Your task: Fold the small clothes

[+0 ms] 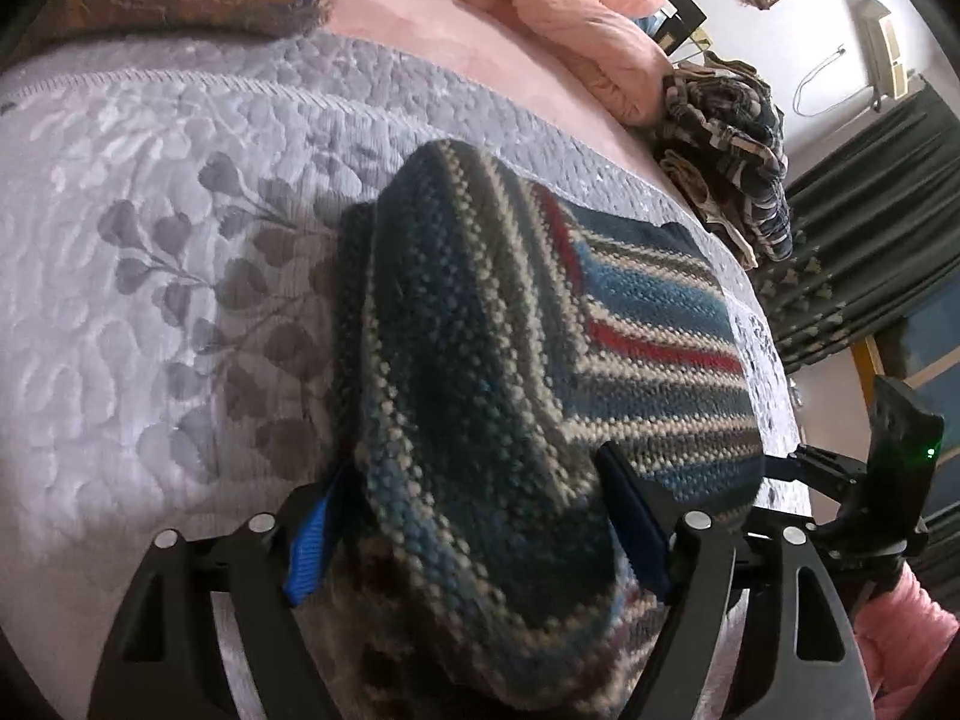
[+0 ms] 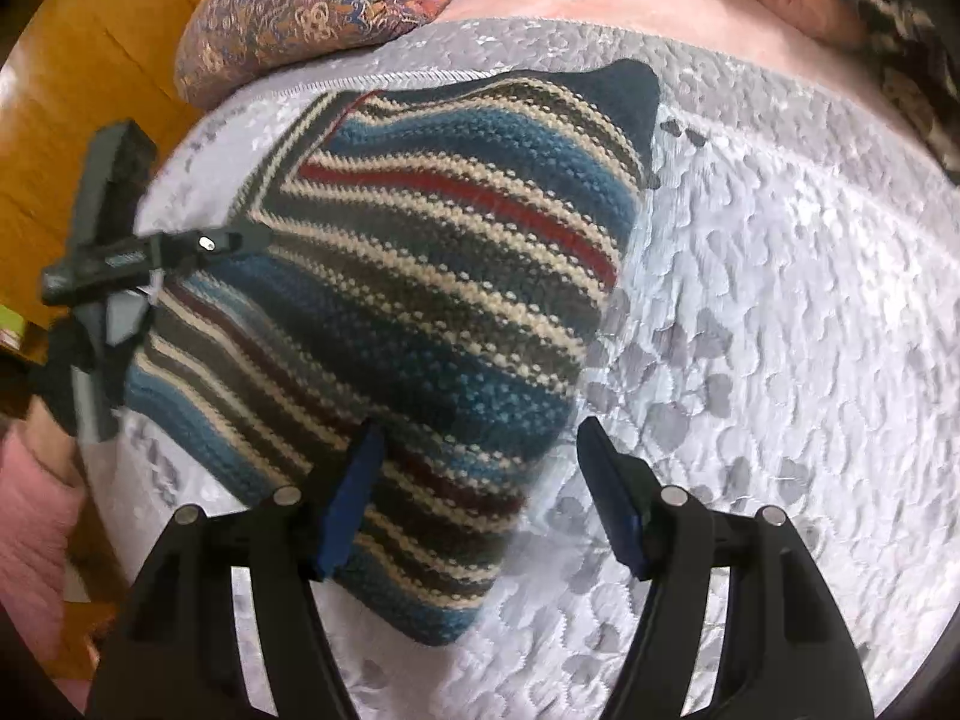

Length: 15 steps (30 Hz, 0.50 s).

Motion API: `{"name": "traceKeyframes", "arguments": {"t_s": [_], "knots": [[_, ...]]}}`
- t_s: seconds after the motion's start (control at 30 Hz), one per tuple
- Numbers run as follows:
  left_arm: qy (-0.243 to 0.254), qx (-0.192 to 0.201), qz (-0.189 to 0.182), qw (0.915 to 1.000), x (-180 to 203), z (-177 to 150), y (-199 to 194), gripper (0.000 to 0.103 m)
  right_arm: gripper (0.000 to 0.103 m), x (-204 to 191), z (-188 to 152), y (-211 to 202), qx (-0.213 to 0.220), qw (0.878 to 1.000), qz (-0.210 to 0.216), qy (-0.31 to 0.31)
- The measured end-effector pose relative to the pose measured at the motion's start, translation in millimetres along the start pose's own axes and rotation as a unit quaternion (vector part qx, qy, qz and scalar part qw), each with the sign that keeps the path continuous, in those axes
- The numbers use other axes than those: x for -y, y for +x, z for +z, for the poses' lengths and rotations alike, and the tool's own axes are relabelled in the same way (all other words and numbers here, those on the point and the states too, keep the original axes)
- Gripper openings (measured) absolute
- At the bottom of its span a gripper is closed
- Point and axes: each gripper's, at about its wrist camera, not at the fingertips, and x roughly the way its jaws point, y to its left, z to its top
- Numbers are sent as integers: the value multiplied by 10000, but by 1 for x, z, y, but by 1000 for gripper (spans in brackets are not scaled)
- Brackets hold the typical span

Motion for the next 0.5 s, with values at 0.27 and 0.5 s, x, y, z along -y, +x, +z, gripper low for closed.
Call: {"name": "traceKeyframes", "arguments": {"t_s": [0.27,0.5], "knots": [[-32,-84,-486,9988,-13,15,19,88,75,28,14,-6,44,9941,805,727],[335,-76,-512,9981,-19,7,4,82,76,49,18,15,-222,9801,1568,1196]]}}
